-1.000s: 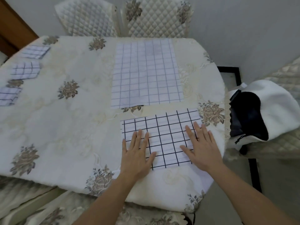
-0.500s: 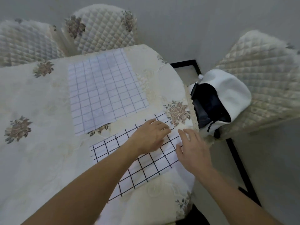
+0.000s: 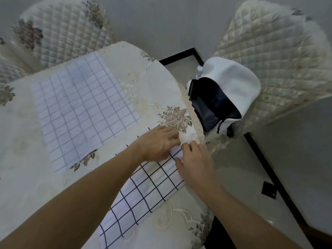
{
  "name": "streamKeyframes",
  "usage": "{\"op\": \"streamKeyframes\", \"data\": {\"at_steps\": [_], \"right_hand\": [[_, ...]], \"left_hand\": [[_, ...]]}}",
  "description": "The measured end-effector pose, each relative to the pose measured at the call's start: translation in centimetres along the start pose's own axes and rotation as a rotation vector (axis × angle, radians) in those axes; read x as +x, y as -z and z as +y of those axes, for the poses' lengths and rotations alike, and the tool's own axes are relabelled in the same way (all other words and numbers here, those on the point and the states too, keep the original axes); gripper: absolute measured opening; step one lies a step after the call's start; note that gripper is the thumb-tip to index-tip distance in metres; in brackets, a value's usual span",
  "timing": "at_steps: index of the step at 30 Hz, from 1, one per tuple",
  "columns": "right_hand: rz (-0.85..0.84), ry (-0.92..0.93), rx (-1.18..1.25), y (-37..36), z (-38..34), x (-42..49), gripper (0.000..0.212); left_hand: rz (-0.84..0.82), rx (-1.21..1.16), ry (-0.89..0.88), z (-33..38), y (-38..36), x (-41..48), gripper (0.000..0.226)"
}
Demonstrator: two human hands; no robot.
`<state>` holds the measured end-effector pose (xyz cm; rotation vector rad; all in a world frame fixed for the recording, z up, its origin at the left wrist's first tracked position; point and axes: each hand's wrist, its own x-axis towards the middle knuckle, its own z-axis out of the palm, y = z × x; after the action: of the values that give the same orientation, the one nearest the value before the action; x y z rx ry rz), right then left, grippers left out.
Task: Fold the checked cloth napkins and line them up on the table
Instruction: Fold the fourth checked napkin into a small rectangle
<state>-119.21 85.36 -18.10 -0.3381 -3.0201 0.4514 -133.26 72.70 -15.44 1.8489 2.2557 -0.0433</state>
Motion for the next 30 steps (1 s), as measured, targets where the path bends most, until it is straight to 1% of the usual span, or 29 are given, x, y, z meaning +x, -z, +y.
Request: {"op": "streamKeyframes", "data": {"at_steps": [7,10,13,15,17,21,26,30], "right_hand": [[-0.026,-0.066,0.007,-0.1,-0.4,0.7,0.037],[-0.065,-0.105,0.045,-0.3,-0.7,1.2,0.035],[-0.087,-0.14,0.098,-0.4,-0.8,1.5,0.03],[-0.116,-0.176,0.155,-0.3,-0.7,1.7,0.029],[-0.179,-0.199,0.179,0.0,-0.6,1.9,0.029],[-0.216,-0.144,0.213,0.8,0.0,2.4,0.021],[-0.082,0.037,0.026,2.2,1.4,4.4,0.017],[-0.061,0.09,-0.07,4.3,2.2,6.1,0.02]], "left_hand": [[0.021,-0.022,-0.014,-0.4,-0.1,0.6,0.032],[0.054,-0.046,-0.014,-0.5,-0.4,0.6,0.038],[0.075,-0.065,-0.017,-0.5,-0.8,0.6,0.036],[0.085,-0.065,-0.01,-0.6,-0.9,0.7,0.034],[0.089,-0.059,-0.014,-0.6,-1.0,0.9,0.03],[0.071,-0.068,-0.019,-1.1,-0.6,1.3,0.026],[0.1,-0.05,-0.01,-2.0,0.6,3.2,0.011],[0.115,0.029,0.05,-2.8,2.0,3.6,0.013]]}}
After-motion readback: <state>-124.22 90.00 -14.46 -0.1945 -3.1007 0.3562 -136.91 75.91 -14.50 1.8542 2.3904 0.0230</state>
